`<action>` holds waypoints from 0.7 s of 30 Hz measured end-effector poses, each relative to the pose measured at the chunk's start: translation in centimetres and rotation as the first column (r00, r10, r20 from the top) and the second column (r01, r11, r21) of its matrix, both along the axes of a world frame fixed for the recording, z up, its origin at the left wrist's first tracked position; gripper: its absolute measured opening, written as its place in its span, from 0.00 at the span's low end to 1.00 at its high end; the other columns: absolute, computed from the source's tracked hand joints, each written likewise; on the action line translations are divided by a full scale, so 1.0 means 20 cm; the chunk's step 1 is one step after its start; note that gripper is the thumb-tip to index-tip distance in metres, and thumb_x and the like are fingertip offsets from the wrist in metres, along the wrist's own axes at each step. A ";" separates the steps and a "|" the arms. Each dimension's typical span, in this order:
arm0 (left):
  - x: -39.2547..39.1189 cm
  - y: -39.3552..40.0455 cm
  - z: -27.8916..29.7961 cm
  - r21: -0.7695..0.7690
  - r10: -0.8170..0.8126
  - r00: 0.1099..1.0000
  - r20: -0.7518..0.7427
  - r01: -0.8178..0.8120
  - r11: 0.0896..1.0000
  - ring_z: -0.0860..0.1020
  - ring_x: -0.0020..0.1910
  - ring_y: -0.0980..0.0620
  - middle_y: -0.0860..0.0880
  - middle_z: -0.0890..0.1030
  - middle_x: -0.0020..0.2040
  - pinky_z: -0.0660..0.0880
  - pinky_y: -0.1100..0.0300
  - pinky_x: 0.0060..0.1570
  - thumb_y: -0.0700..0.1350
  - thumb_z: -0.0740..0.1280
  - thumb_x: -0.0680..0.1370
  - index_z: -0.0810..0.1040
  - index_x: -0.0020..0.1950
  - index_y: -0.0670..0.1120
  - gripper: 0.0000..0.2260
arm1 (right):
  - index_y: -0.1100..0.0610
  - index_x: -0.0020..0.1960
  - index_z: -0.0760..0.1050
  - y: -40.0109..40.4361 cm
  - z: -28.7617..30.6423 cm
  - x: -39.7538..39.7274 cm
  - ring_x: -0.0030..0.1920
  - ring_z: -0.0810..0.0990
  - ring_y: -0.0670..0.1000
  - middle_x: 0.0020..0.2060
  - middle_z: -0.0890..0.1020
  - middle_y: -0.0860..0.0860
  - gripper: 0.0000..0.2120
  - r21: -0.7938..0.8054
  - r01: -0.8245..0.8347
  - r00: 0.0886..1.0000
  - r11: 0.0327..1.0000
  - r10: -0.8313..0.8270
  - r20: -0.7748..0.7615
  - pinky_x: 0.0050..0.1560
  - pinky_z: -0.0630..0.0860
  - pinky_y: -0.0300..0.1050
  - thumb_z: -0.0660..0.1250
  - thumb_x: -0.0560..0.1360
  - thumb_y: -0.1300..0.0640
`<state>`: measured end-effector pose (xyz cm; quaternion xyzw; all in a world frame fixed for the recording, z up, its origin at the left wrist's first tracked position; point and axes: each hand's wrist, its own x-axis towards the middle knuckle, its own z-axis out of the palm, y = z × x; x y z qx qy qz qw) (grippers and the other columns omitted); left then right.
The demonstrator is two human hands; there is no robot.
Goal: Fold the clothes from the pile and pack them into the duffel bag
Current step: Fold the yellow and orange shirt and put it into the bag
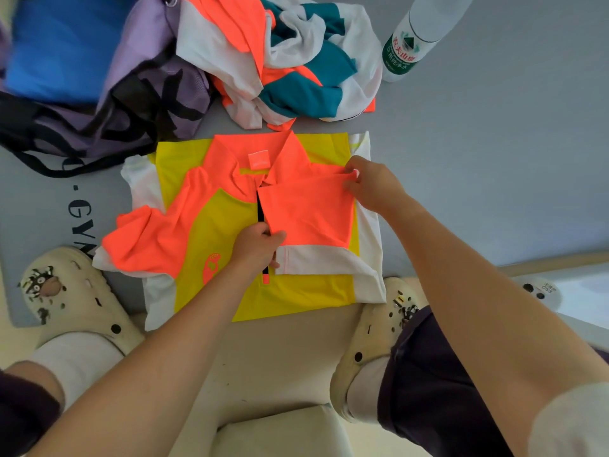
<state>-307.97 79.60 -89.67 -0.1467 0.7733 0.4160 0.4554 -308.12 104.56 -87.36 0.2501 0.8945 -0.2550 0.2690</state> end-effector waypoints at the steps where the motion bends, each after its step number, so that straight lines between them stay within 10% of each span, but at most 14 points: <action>1: 0.00 -0.01 0.00 0.003 -0.011 0.999 0.033 0.011 1.000 0.78 0.36 0.45 0.42 0.76 0.41 0.81 0.52 0.31 0.43 0.68 0.79 0.77 0.50 0.36 0.10 | 0.53 0.58 0.74 -0.01 0.00 0.01 0.53 0.77 0.58 0.47 0.77 0.54 0.10 -0.017 0.000 1.000 1.000 0.000 0.000 0.48 0.72 0.47 0.61 0.77 0.57; 9: 0.01 -0.07 0.02 0.024 0.025 0.998 0.058 -0.026 0.999 0.80 0.27 0.53 0.39 0.82 0.41 0.78 0.59 0.25 0.38 0.70 0.78 0.77 0.49 0.33 0.08 | 0.54 0.58 0.66 -0.06 0.00 0.07 0.44 0.77 0.58 0.46 0.79 0.56 0.14 -0.015 0.209 0.969 0.978 -0.209 -0.130 0.42 0.73 0.51 0.65 0.76 0.52; 15: 0.00 -0.06 0.01 -0.015 -0.066 0.998 0.006 0.066 0.998 0.82 0.32 0.47 0.38 0.84 0.40 0.79 0.57 0.28 0.40 0.71 0.76 0.79 0.42 0.38 0.07 | 0.54 0.44 0.69 -0.13 -0.01 0.37 0.44 0.76 0.54 0.45 0.78 0.53 0.21 0.024 0.134 0.968 0.991 -0.136 0.212 0.41 0.70 0.47 0.72 0.70 0.39; 21: -0.07 -0.18 0.09 -0.137 -0.156 0.963 -0.219 0.128 0.982 0.78 0.29 0.50 0.47 0.81 0.32 0.73 0.57 0.30 0.51 0.73 0.75 0.78 0.37 0.41 0.15 | 0.57 0.45 0.68 -0.36 0.04 0.34 0.43 0.77 0.60 0.40 0.77 0.56 0.15 0.017 0.109 0.990 0.994 -0.107 -0.095 0.36 0.66 0.48 0.67 0.76 0.46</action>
